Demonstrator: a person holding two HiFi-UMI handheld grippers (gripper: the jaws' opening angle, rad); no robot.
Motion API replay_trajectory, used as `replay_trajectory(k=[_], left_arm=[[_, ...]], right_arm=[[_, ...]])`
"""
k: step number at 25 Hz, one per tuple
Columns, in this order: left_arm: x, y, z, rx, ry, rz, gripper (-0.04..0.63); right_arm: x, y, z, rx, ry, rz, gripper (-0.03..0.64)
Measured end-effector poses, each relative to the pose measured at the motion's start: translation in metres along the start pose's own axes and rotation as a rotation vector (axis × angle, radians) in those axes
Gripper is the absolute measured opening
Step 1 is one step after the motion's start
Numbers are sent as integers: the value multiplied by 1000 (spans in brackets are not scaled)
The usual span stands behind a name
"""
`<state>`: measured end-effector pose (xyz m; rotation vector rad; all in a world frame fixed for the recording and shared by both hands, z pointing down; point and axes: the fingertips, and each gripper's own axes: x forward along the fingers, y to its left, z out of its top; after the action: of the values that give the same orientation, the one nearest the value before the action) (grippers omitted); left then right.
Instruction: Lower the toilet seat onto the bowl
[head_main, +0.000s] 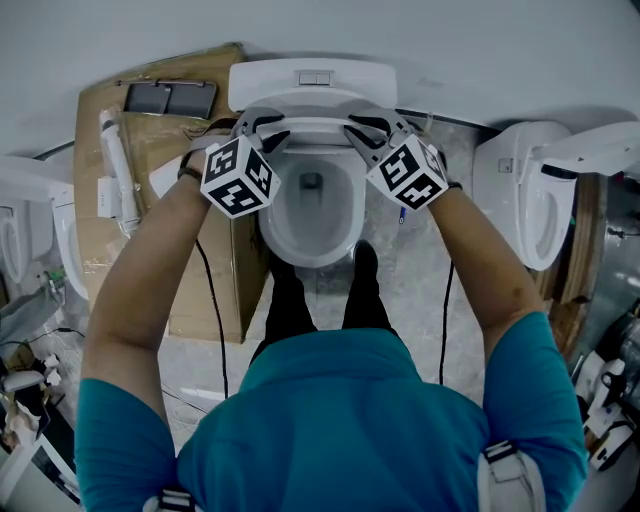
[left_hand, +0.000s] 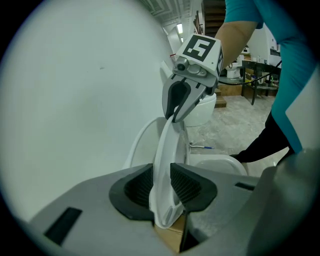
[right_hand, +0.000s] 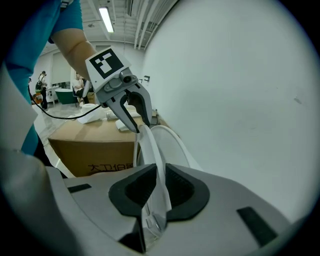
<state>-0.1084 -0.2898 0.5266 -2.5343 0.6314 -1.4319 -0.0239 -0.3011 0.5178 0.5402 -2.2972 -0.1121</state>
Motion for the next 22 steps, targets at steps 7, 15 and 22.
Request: replay_trajectory(k=[7,15,22], left_arm=[[1,-14,3,24,6,-66,107],[-7,-30,6,59,3,-116,53],[-14,-53,4,104,8,-163,48]], right_arm=[[-6,16,-2,-30,9,59,52],[-15,35,-4,-61,16,100,51],[-22,56,-9,-76,16,145,49]])
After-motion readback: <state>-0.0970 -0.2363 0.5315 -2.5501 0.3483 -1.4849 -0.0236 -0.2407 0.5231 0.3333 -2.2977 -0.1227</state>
